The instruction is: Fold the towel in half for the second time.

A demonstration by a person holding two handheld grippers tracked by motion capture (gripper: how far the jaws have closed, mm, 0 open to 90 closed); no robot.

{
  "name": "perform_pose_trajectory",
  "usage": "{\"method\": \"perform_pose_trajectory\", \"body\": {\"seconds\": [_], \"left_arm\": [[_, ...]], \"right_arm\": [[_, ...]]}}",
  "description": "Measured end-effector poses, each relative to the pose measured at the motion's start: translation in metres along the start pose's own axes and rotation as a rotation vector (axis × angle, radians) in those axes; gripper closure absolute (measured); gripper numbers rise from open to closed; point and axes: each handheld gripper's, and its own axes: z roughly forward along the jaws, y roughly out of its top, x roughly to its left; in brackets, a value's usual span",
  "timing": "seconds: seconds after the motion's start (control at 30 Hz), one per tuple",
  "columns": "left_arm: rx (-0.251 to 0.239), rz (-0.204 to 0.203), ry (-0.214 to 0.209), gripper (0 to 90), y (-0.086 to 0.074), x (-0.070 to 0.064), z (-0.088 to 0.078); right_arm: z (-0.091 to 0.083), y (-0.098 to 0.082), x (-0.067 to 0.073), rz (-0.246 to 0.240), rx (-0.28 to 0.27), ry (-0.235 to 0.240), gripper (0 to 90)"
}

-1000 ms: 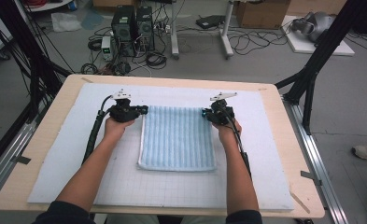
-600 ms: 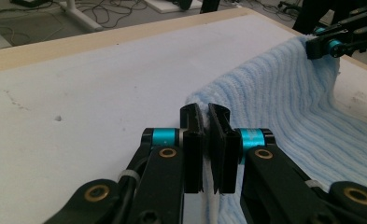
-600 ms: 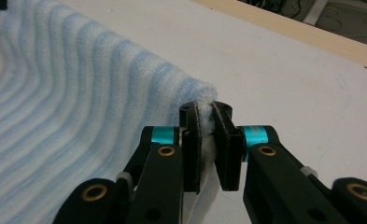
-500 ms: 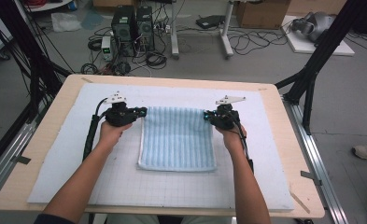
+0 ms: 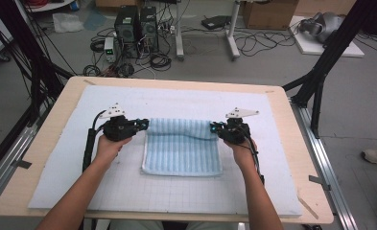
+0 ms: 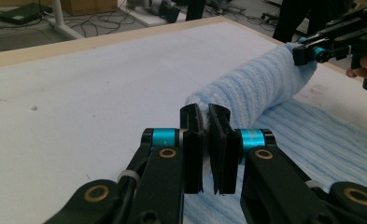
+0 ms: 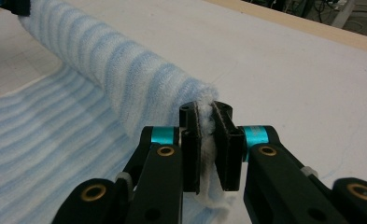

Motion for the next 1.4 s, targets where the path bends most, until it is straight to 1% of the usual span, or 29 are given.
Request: {"method": "perform_pose_trajectory", "body": {"seconds": [0.03,0.1,0.17,0.23,0.27,0.3,0.33,0.47,0.53,0.73,0.77,0.83,0.9,0.97,1.07,1.13,1.17,1.2,1.23,1.4], "left_arm": [[0.008,0.001,-0.001,84.0,-0.001,-0.001,-0.001],[0.002,0.006,-0.002,84.0,-0.005,-0.004,-0.003],[0.004,0.007,-0.004,83.9,-0.009,-0.007,-0.006],[0.004,0.003,-0.007,83.8,-0.013,-0.009,-0.008],[0.013,0.003,-0.01,83.8,-0.014,-0.01,-0.009],[0.007,0.009,-0.008,83.7,-0.015,-0.011,-0.01],[0.004,0.006,-0.013,83.7,-0.016,-0.012,-0.011],[0.012,0.018,-0.027,83.5,-0.022,-0.019,-0.013],[0.011,0.018,-0.031,83.5,-0.026,-0.021,-0.015],[0.013,0.009,-0.051,83.5,-0.035,-0.03,-0.022],[0.016,0.015,-0.054,83.5,-0.037,-0.031,-0.024],[0.016,0.015,-0.063,83.5,-0.039,-0.036,-0.027],[0.025,0.021,-0.071,83.5,-0.042,-0.04,-0.029],[0.034,0.024,-0.076,83.5,-0.045,-0.043,-0.031],[0.045,0.029,-0.077,83.5,-0.049,-0.047,-0.035],[0.044,0.032,-0.084,83.5,-0.052,-0.05,-0.037],[0.047,0.034,-0.086,83.5,-0.053,-0.052,-0.039],[0.048,0.03,-0.088,83.5,-0.054,-0.053,-0.04],[0.053,0.034,-0.09,83.5,-0.055,-0.054,-0.041],[0.062,0.033,-0.099,83.5,-0.059,-0.058,-0.046]], "right_arm": [[-0.001,-0.002,0.001,0.002,-0.003,0.003,82.5],[-0.003,-0.004,0.003,0.005,0.009,0.013,82.3],[-0.005,-0.004,0.005,-0.007,0.009,0.015,82.3],[-0.008,-0.005,0.008,-0.009,-0.006,0.02,82.3],[-0.008,-0.006,0.009,-0.012,-0.005,0.02,82.3],[-0.009,-0.007,0.01,-0.008,-0.004,0.026,82.3],[-0.009,-0.009,0.011,-0.015,-0.008,0.027,82.3],[-0.014,-0.018,0.015,-0.016,-0.006,0.036,82.0],[-0.017,-0.023,0.018,-0.016,-0.009,0.041,81.8],[-0.027,-0.036,0.029,-0.026,-0.024,0.053,81.6],[-0.029,-0.038,0.031,-0.031,-0.027,0.056,81.6],[-0.032,-0.043,0.034,-0.027,-0.029,0.06,81.6],[-0.035,-0.048,0.036,-0.03,-0.037,0.066,81.6],[-0.038,-0.052,0.039,-0.025,-0.033,0.069,81.6],[-0.042,-0.056,0.043,-0.035,-0.032,0.075,81.6],[-0.045,-0.058,0.045,-0.047,-0.031,0.075,81.5],[-0.047,-0.059,0.047,-0.044,-0.025,0.077,81.5],[-0.048,-0.06,0.048,-0.044,-0.032,0.085,81.5],[-0.05,-0.061,0.049,-0.039,-0.029,0.085,81.5],[-0.053,-0.065,0.055,-0.056,-0.024,0.093,81.1]]}}
